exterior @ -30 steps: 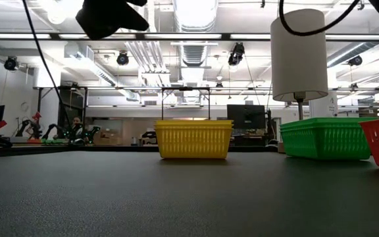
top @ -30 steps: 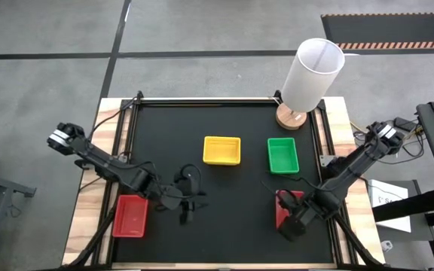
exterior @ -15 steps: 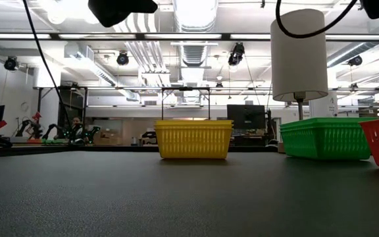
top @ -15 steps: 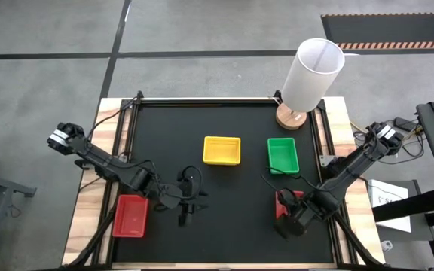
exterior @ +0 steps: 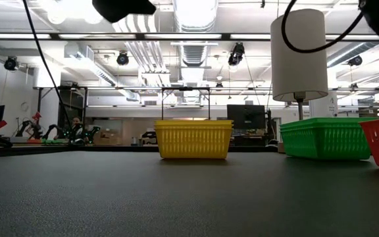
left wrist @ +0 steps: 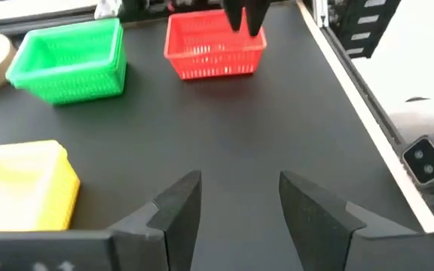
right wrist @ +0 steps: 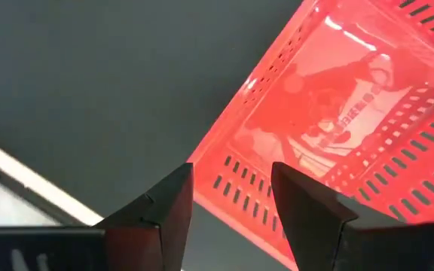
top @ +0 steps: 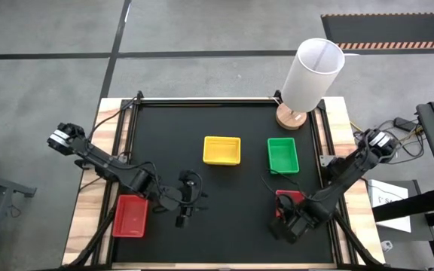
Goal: Stack baskets by color
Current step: Stack the red bin on top of the left red bin
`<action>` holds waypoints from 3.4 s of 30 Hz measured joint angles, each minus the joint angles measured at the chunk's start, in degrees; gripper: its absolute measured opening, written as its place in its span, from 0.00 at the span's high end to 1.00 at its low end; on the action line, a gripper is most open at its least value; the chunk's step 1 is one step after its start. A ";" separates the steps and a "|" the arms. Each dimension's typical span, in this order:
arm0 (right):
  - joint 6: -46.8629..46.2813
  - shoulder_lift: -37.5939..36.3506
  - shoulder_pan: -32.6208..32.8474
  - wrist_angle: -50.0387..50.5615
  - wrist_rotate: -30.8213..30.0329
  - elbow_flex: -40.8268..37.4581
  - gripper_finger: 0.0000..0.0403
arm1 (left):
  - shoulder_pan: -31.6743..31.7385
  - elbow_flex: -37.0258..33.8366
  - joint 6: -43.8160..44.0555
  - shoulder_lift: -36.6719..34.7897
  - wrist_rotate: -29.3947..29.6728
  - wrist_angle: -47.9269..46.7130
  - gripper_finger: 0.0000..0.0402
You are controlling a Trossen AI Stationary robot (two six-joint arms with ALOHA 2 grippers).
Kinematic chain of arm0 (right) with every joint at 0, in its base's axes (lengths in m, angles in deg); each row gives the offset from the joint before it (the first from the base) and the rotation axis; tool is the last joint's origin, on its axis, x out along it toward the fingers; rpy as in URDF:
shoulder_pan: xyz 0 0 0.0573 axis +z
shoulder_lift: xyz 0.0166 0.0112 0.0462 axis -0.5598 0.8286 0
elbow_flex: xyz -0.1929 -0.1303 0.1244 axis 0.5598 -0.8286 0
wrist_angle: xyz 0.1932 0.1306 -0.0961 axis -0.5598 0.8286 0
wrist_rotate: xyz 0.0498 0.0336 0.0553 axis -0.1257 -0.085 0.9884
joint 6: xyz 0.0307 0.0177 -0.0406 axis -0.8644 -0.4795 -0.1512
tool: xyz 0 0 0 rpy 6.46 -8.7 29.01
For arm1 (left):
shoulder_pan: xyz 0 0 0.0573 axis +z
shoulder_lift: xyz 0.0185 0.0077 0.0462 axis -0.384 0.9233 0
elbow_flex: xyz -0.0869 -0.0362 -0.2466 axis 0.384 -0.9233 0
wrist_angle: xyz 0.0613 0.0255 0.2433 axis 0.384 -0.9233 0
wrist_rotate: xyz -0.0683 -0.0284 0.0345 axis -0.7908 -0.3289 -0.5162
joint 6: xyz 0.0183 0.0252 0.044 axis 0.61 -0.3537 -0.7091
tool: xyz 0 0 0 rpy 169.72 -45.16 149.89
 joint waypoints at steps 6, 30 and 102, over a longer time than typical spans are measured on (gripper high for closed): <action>-1.20 2.91 -0.25 0.19 -0.09 2.44 0.58 | 0.00 0.43 -5.24 -0.02 0.08 0.14 0.59; -1.39 15.49 -4.76 22.27 0.04 21.70 0.58 | 0.13 0.43 -19.96 -0.02 0.96 -0.06 0.59; 88.82 22.79 -16.05 6.09 -16.68 26.89 0.98 | -1.53 -0.77 -6.65 20.10 12.72 27.84 0.59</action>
